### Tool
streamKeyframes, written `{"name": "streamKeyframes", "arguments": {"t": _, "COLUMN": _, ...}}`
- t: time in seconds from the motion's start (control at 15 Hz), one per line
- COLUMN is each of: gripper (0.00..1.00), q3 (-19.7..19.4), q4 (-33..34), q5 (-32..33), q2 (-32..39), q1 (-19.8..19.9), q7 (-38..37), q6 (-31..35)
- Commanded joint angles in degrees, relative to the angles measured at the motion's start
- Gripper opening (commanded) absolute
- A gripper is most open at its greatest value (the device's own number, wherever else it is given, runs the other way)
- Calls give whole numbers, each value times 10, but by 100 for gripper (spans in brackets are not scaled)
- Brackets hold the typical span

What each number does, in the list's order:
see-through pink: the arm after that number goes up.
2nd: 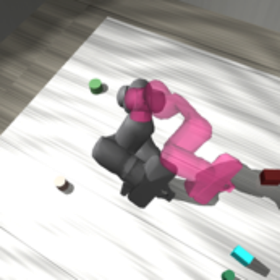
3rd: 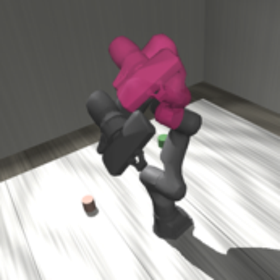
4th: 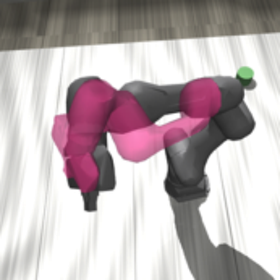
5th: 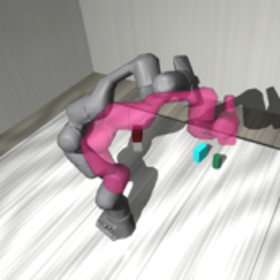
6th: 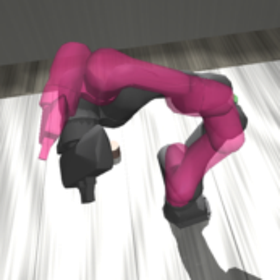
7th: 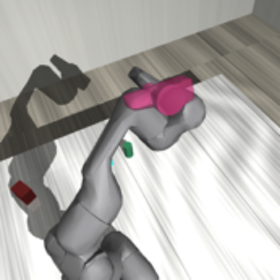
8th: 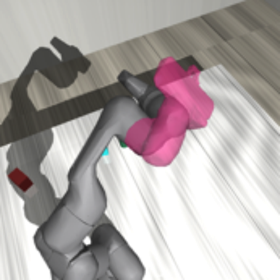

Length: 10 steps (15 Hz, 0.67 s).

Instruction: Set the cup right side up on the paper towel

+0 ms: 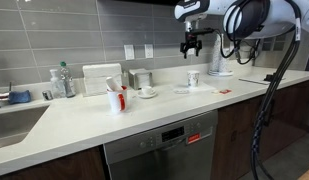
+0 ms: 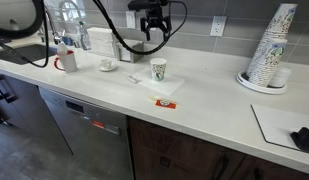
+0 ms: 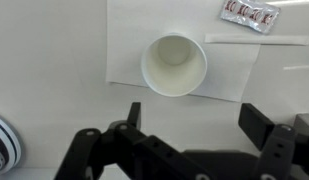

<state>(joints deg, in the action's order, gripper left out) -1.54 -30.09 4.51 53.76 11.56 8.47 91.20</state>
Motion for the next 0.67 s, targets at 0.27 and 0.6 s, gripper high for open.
{"name": "streamKeyframes", "arguments": {"t": 0.27, "gripper": 100, "q3": 4, "q4": -29, "q5": 2, "q2": -46, "q1": 13, "q7": 108, "q6": 4}}
{"name": "streamKeyframes", "arguments": {"t": 0.6, "gripper": 100, "q3": 0, "q4": -3, "q5": 1, "q2": -40, "q1": 11, "q7": 130, "q6": 2}}
